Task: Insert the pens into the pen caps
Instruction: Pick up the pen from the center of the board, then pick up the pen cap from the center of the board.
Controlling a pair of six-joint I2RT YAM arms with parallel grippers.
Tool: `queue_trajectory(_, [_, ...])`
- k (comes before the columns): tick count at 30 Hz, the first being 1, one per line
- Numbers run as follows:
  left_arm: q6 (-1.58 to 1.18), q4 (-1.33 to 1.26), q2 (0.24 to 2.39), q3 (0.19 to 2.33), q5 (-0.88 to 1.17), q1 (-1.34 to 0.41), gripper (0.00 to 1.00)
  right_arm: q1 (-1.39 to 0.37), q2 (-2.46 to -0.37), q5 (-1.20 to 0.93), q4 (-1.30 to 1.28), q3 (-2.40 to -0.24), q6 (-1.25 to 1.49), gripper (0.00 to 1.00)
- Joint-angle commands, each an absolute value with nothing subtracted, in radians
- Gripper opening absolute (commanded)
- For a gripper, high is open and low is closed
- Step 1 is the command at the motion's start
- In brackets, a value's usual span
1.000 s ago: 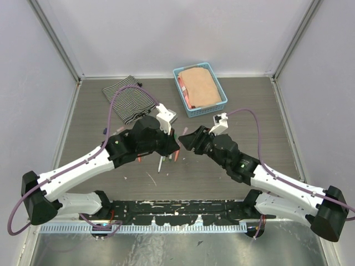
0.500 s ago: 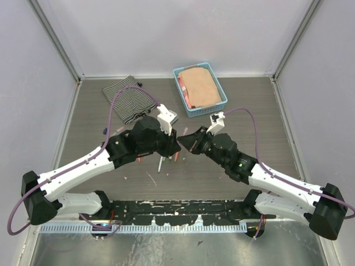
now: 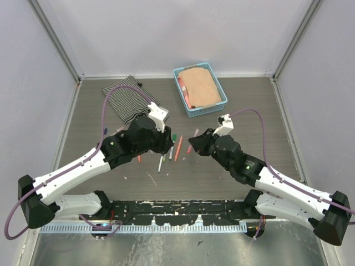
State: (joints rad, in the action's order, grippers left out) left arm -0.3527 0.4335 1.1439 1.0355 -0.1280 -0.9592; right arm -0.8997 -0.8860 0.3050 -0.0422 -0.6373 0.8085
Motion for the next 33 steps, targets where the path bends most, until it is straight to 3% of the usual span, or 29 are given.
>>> queue_trajectory(1, [-0.35, 0.529, 1.186, 1.07, -0.256, -0.862, 0.54, -0.904, -0.815, 0.424, -0.142, -0.692, 0.753, 0.0])
queue_trajectory(12, [-0.363, 0.696, 1.438, 1.195, -0.347, -0.449, 0.64, -0.904, -0.768, 0.416, -0.229, -0.704, 0.72, 0.0])
queue_trajectory(26, [-0.175, 0.727, 1.745, 1.335, -0.337, -0.223, 0.68, -0.903, -0.775, 0.329, -0.337, -0.773, 0.653, 0.0])
queue_trajectory(33, [-0.07, 0.713, 1.829, 1.4, -0.178, -0.139, 0.68, -0.904, -0.801, 0.314, -0.345, -0.776, 0.683, 0.0])
